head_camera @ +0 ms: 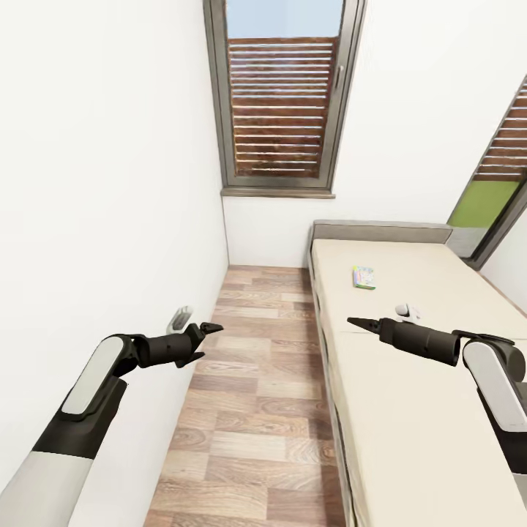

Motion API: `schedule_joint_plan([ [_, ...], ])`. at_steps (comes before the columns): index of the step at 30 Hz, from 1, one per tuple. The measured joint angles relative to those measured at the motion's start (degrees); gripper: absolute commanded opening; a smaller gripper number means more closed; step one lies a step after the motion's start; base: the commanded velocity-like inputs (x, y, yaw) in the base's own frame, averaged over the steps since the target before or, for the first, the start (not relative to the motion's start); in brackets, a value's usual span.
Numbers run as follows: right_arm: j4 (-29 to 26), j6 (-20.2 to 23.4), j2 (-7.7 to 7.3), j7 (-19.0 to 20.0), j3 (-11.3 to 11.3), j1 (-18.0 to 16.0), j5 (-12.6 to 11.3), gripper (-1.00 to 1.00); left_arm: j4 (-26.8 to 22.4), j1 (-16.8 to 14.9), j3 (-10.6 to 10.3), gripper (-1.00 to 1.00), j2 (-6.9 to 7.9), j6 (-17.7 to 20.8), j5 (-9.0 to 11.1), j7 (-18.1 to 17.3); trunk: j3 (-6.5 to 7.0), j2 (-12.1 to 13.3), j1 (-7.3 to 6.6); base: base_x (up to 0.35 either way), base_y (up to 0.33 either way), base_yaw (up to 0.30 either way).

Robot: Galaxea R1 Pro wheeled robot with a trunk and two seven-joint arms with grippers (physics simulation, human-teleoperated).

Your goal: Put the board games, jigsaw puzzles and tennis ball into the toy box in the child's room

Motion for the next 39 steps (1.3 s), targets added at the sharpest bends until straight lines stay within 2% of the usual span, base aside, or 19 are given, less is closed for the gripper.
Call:
schedule_joint_plan([
  [20,-0.01,0.01,0.0,0.02,-0.01,0.0,0.01,1.0,0.0,0.0,-0.08,1.0,-0.01,0.0,-0.01,-0.01,0.0,0.0,0.0,0.001,0.034,0.0],
  [39,-0.07,0.01,-0.05,0.07,-0.01,0.0,-0.03,1.0,0.01,0.0,-0.16,1.0,-0.01,0.0,-0.01,-0.01,0.0,0.0,0.0,0.061,0.067,0.0],
])
